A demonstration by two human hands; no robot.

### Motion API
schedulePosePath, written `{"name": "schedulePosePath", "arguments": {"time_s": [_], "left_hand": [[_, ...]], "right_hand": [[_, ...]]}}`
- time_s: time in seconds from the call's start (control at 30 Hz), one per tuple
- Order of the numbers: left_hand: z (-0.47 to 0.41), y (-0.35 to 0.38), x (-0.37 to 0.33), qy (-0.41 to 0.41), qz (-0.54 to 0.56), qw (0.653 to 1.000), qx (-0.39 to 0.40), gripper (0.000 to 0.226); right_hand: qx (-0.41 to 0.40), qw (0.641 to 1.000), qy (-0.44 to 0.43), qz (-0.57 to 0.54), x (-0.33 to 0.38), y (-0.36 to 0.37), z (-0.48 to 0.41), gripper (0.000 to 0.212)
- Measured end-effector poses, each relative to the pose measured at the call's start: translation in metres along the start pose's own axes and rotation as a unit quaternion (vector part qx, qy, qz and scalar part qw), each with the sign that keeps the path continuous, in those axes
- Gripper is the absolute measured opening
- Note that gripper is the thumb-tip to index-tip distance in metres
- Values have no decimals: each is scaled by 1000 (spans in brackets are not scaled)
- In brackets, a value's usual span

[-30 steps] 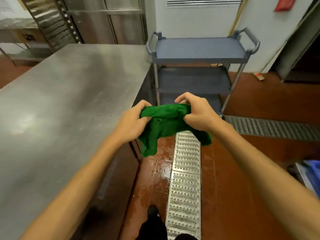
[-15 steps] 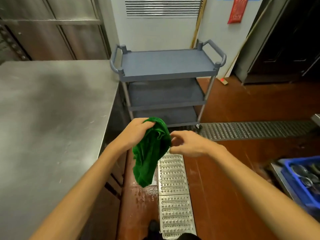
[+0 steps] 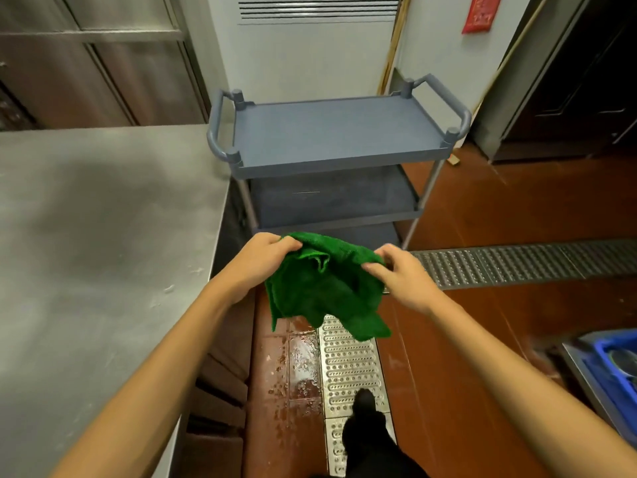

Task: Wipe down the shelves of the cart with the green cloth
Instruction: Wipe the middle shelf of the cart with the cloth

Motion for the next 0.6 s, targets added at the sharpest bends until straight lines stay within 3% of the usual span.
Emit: {"name": "schedulePosePath", "arguments": {"time_s": [0.13,0.3,0.5,0.6], "left_hand": [[-52,-4,3,33,-25,999,1,21],[-124,-2,6,3,-41,999,15,16],[-201,3,-17,-55,-169,984,3,77],[-234,6,-25,-65,-315,947,-19,95]], "right_hand": [[-65,998,3,-3,-11,-28,-59,6],[-37,999,-16,-9,-15,-38,-140,11],[15,999,-41,-10,-17,-46,-240,8],[37,998,-39,-27,-18,-51,-283,10]]}}
Point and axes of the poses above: each hand's wrist, its own z-axis away from the middle knuckle, its own y-axis out of the palm, x = y × z, the point moved 9 cm from there along -z, towards the middle knuckle, and after that the axes turned 3 degrees about -z, right-handed, at the moved point
